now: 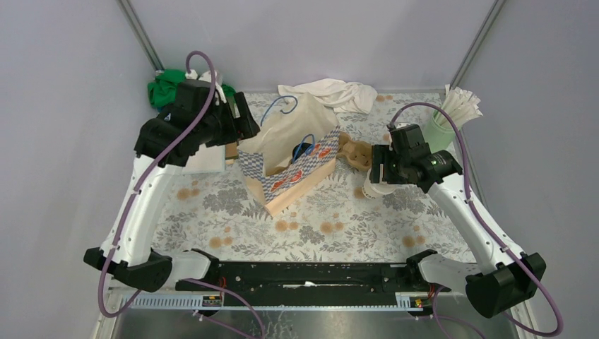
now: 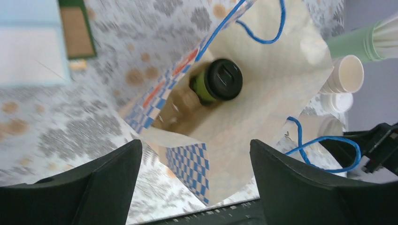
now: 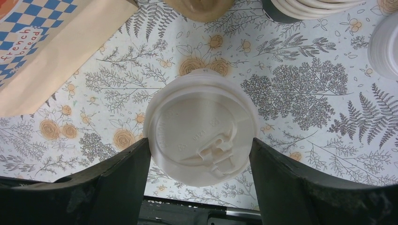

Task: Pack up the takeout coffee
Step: Place the coffee cup on the cup tray.

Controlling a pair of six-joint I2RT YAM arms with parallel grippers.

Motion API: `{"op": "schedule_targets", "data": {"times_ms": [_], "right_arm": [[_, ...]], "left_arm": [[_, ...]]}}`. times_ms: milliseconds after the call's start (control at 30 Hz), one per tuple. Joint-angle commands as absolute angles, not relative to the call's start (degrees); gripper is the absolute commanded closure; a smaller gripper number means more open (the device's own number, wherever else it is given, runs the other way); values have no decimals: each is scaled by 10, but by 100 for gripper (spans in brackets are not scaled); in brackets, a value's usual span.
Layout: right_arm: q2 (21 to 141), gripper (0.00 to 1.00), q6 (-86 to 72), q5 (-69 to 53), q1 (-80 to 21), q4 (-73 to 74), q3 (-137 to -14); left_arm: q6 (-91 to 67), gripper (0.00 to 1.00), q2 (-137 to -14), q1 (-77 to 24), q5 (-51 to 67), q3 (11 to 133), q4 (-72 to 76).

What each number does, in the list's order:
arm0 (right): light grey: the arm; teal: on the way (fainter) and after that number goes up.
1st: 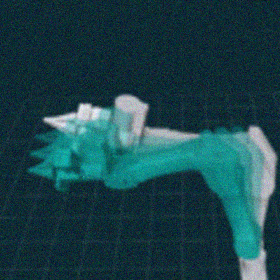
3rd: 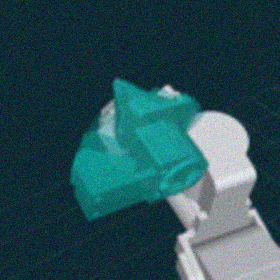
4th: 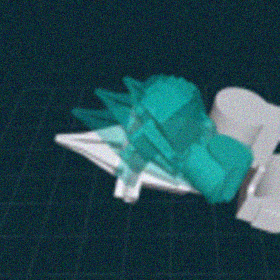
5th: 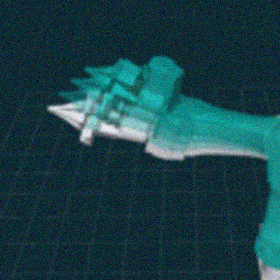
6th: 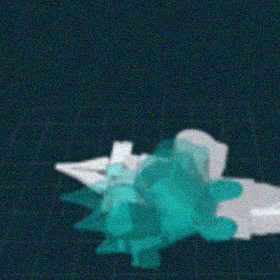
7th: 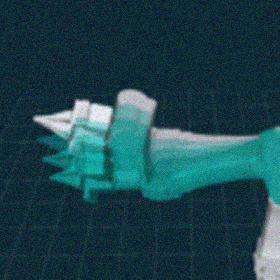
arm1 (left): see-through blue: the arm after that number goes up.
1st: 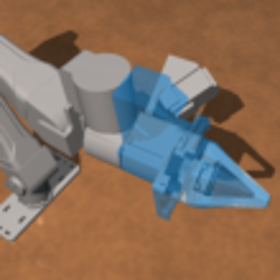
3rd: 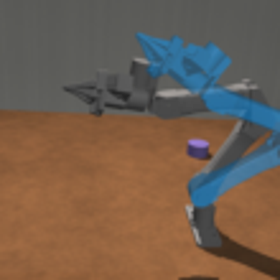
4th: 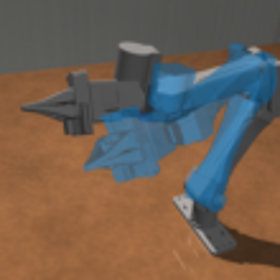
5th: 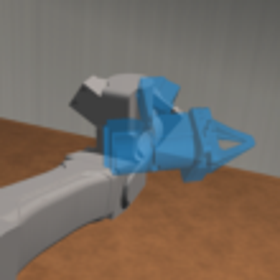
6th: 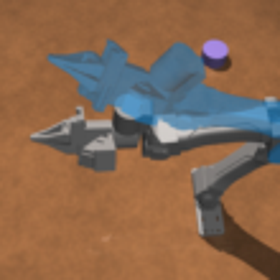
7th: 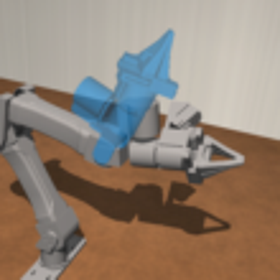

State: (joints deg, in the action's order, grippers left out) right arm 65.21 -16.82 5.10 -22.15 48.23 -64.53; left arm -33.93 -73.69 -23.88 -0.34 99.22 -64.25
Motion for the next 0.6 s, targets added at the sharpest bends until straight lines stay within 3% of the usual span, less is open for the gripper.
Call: {"op": "schedule_targets", "data": {"times_ms": [0,233,433,567], "right_arm": [[640,21,-151,46,-226,492,-673],[648,21,-149,14,-227,498,-684],[644,21,-148,17,-227,507,-695],[645,21,-149,12,-226,506,-693]], "left_arm": [[-161,9,-749,-237,-66,1044,-657],[-10,7,-797,-237,17,1000,-500],[69,7,-921,-238,18,1102,-530],[82,16,-983,-240,23,1154,-559]]}}
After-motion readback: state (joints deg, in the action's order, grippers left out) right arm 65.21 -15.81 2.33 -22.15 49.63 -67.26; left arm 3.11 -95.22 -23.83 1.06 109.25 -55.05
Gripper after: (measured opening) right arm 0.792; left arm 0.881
